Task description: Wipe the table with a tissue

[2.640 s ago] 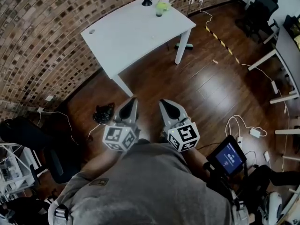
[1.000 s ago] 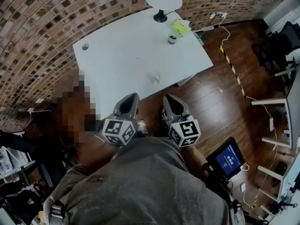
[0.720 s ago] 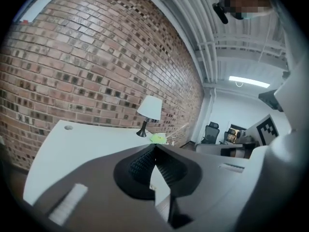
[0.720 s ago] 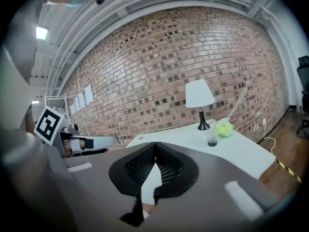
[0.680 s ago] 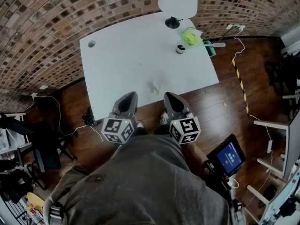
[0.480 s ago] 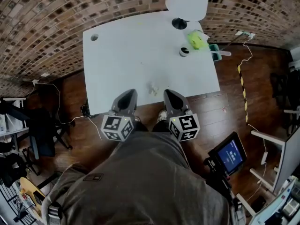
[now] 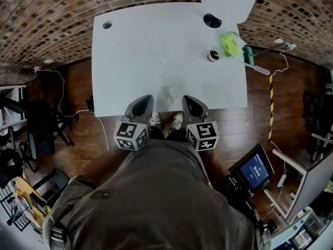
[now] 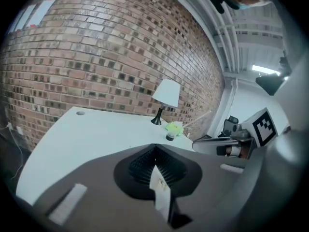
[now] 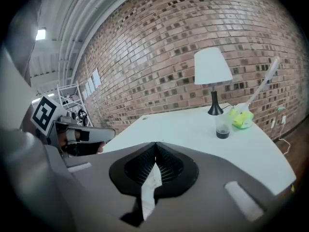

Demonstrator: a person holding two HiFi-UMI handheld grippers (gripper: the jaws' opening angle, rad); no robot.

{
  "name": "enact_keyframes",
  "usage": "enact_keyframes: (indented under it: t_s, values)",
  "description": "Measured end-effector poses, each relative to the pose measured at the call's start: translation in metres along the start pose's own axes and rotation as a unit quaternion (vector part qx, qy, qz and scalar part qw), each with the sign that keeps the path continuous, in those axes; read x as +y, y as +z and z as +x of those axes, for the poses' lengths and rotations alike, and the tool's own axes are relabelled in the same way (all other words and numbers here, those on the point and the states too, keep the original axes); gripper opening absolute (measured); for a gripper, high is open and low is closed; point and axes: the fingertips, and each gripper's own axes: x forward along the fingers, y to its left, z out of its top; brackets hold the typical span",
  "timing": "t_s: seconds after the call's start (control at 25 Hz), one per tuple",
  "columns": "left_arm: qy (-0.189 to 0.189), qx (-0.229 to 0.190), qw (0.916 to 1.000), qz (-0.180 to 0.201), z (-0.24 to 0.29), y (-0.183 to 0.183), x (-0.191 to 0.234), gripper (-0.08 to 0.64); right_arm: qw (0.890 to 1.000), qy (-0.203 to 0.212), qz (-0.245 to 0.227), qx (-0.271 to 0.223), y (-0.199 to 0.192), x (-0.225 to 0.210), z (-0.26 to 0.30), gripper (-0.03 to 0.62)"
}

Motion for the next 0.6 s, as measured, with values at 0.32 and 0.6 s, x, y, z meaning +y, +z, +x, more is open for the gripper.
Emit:
enact_keyframes:
  t_s: [0.32, 0.6]
  values:
    - [-0.009, 0.066, 0.9977, -0.014, 0.012, -0.051, 0.002, 0.002, 0.997, 0.004, -0.022, 0.076, -0.05, -0.001, 0.036, 0.027]
    - [-0.001, 0.106, 0.9939, -0.029, 0.011, -0.082, 0.017, 0.002, 0.989, 0.008, -0.06, 0.137, -0.087, -0.001, 0.064, 0.087]
